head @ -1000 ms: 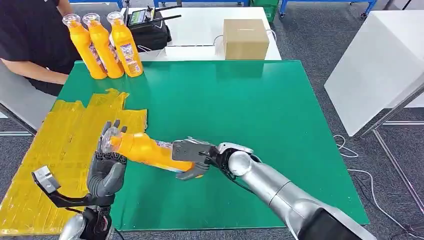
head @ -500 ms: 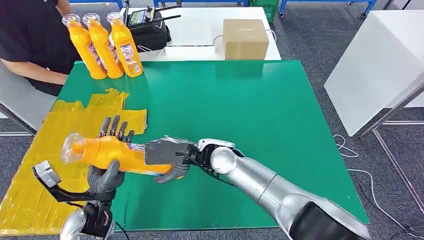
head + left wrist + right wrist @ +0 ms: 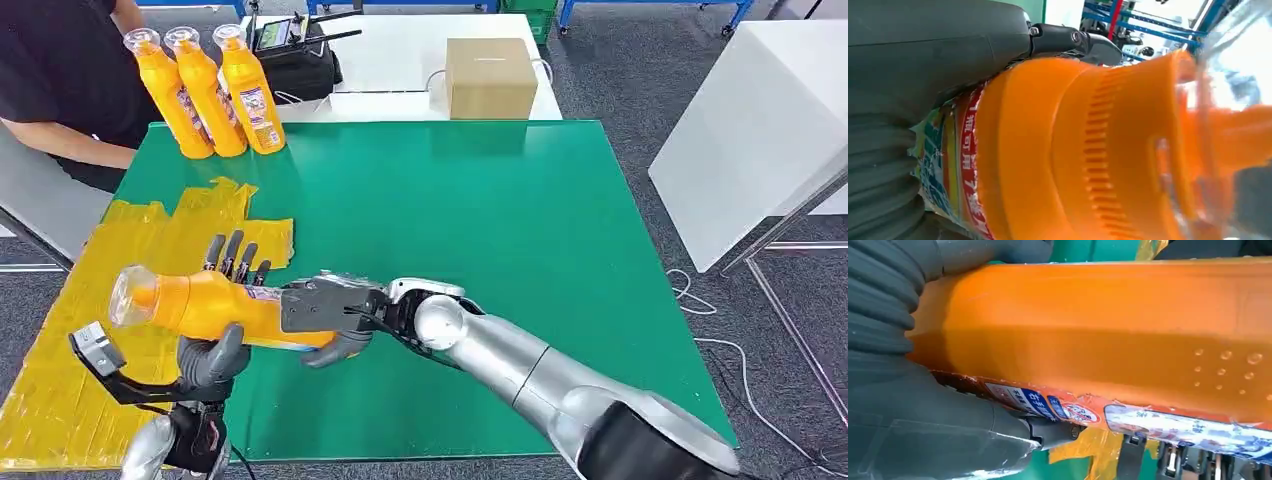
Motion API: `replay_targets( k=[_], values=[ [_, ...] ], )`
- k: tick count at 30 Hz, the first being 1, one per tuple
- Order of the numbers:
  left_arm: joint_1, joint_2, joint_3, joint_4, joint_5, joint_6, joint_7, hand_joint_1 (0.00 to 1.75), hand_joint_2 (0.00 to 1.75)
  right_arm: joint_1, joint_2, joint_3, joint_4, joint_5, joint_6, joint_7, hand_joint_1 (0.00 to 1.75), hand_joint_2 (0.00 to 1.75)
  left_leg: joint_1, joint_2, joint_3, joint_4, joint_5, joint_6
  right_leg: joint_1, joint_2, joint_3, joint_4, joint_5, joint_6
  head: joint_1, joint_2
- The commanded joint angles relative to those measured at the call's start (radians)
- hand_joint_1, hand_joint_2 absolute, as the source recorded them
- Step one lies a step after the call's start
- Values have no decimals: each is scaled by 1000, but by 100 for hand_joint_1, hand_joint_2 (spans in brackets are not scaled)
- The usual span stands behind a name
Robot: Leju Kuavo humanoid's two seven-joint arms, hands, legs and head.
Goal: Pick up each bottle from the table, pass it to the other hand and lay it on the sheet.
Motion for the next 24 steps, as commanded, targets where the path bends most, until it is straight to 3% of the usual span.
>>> replay_targets(
  k=[1, 6, 7, 8, 22, 24],
  values=[
    [-43, 32, -43, 81, -44, -8, -25, 0, 175, -64, -14, 97, 19, -15, 5, -11, 175, 175, 0, 0, 3, -1, -1, -1, 1, -1, 3, -1, -1, -1, 0, 0],
    [-48, 32, -43, 84, -47, -20, -41, 0, 175, -68, -12, 102, 32, -14, 19, -33, 175, 175, 0, 0, 2, -1, -1, -1, 0, -1, 2, -1, -1, -1, 0, 0],
    [-58, 22, -40, 77, -49, -17, -35, 80, 175, -67, 0, 107, 30, -11, 12, -26, 175, 175, 0, 0, 3, -1, -1, -1, 0, -1, 3, -1, -1, -1, 0, 0],
    [-59, 17, -41, 69, -51, -10, -29, 175, 175, -64, 1, 108, 20, -14, 6, -5, 175, 175, 0, 0, 1, -1, 0, 0, 0, -1, 1, 0, 0, -1, 0, 0],
    [-57, 6, -35, 56, -39, -13, -40, 175, 175, -64, -11, 124, 27, -25, 7, 1, 175, 175, 1, -1, 3, 0, -1, -1, 1, -2, 4, -1, -1, -1, 0, 0],
    [-45, 10, -30, 68, -36, -30, -70, 175, 175, -69, -27, 123, 56, -23, 17, -37, 175, 175, 1, 0, 3, -1, -1, -1, 1, -1, 3, -1, -1, -1, 0, 0]
  ],
)
